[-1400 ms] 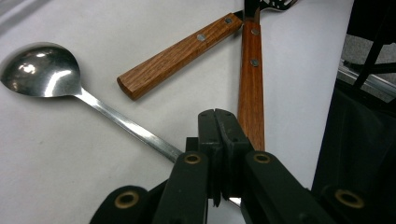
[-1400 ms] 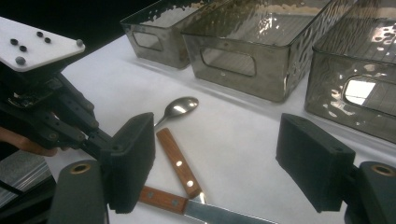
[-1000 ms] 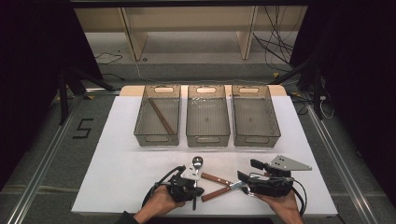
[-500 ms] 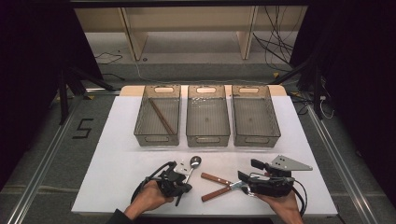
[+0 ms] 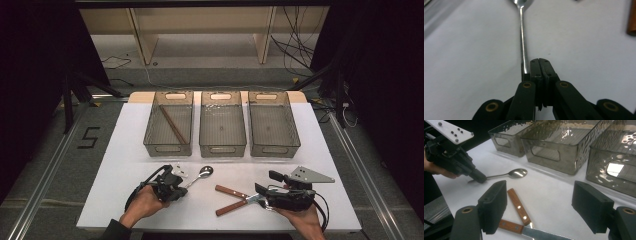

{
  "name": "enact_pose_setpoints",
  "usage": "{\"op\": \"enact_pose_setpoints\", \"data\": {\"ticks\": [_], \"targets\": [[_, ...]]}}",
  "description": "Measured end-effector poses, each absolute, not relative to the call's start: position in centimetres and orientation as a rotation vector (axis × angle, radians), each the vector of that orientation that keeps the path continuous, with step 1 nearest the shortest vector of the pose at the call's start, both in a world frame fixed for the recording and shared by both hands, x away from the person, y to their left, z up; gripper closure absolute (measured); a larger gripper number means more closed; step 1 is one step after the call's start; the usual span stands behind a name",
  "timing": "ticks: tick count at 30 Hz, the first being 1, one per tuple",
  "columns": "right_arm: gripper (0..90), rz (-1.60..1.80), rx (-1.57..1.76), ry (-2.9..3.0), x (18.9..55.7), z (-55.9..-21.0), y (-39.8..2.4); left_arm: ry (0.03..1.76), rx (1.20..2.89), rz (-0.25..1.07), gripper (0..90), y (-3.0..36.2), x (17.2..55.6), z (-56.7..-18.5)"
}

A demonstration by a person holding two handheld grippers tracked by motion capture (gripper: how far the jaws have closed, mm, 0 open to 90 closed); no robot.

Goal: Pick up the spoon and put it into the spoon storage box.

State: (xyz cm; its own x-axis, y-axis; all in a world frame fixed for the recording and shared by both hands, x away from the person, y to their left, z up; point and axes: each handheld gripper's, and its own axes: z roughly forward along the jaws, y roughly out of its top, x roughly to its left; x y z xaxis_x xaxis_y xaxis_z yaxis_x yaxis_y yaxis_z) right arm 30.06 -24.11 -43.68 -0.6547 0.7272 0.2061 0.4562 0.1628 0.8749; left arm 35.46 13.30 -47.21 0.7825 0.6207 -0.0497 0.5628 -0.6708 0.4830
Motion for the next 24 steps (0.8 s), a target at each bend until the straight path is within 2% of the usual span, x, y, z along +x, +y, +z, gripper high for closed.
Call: {"op": "enact_pose_setpoints", "data": {"ticks": [10,14,17,20,24], "targets": [[29.0,1.488,1.145,2.181,30.1,-43.7,-24.1,0.906,2.471,0.18,86.6,14.0,36.0,-46.9],[29.0,1.488,1.145,2.183,30.0,-43.7,-24.0,0.901,2.47,0.167,74.5,13.9,36.4,-46.1],[29.0,1.488,1.146,2.184,30.1,-43.7,-24.0,0.926,2.481,0.163,58.9,13.8,36.9,-45.5],[29.0,1.486,1.147,2.186,30.1,-43.7,-24.0,0.959,2.499,0.155,48.0,13.6,37.5,-45.5],[29.0,1.486,1.147,2.187,30.1,-43.8,-24.0,1.001,2.524,0.135,40.6,13.3,38.2,-45.8]]}}
